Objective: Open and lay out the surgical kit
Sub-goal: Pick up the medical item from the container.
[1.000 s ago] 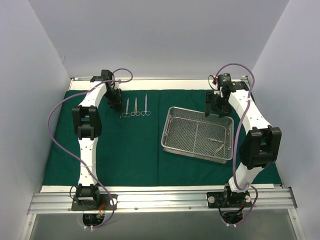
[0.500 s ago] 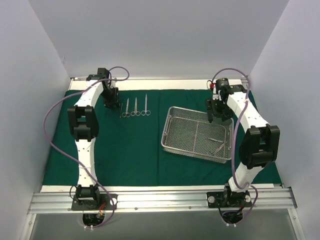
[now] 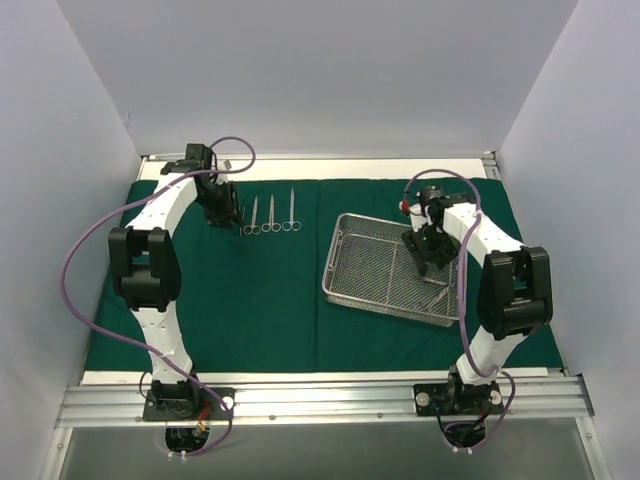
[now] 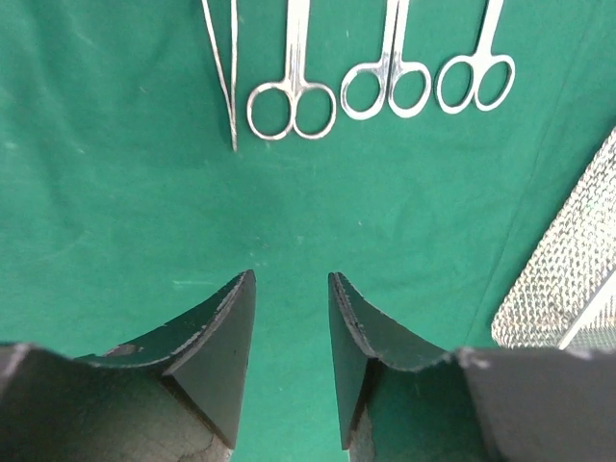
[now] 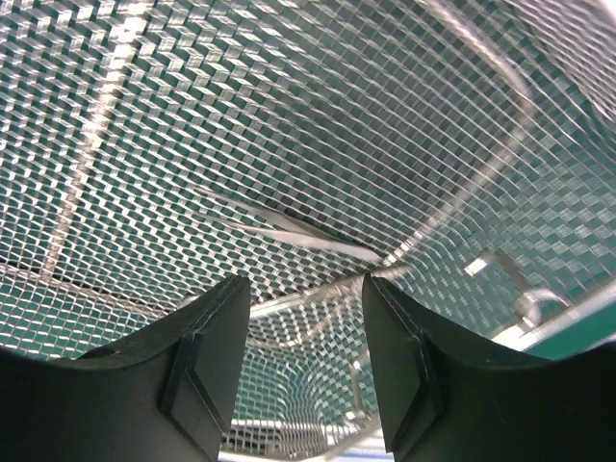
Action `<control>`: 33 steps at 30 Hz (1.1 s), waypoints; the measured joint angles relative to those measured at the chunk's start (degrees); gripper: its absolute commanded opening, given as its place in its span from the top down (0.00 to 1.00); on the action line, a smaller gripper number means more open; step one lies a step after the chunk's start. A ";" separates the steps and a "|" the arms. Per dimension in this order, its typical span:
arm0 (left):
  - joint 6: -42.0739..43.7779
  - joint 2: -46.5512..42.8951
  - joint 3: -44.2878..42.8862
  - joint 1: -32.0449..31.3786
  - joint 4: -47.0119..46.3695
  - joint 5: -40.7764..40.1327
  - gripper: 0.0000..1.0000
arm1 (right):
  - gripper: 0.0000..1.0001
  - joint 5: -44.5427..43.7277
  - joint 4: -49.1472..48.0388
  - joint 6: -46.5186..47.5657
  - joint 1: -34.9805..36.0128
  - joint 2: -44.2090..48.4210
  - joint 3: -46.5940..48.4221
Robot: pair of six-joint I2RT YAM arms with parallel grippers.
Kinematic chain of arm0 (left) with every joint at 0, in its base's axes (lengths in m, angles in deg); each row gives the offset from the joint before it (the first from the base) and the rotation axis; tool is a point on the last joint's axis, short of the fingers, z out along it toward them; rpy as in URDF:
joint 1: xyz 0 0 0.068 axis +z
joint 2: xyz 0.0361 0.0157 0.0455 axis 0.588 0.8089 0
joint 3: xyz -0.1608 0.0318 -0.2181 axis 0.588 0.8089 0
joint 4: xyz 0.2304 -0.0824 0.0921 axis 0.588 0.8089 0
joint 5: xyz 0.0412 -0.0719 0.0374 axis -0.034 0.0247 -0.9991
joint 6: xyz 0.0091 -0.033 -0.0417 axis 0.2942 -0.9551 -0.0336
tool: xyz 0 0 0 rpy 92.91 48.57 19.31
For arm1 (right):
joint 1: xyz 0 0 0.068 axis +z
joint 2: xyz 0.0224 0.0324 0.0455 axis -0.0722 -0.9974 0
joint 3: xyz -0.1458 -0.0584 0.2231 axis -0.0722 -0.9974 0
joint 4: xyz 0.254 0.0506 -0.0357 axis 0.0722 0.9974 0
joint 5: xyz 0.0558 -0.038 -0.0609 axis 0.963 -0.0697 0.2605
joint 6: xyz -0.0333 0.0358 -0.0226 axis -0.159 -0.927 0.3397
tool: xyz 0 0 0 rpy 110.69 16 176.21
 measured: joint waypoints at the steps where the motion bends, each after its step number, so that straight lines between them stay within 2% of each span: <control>1: -0.09 0.09 0.59 0.00 -0.02 0.52 0.56 | 0.50 -0.02 -0.59 0.57 0.66 0.07 -0.63; 7: -0.96 0.66 -0.15 0.74 -0.33 3.28 0.56 | 0.54 0.04 -4.11 3.15 3.56 0.04 -2.47; 15: -1.09 0.81 -1.22 0.81 -0.42 4.24 0.56 | 0.57 0.04 -7.30 3.74 3.56 -1.29 -2.54; 23: -1.03 0.81 -1.22 0.81 -0.37 4.22 0.56 | 0.58 0.20 -8.41 3.65 3.85 -0.79 -6.19; 33: -0.96 0.72 -0.79 0.81 -0.35 4.22 0.56 | 0.58 -0.22 -9.07 3.48 5.01 -0.66 -6.29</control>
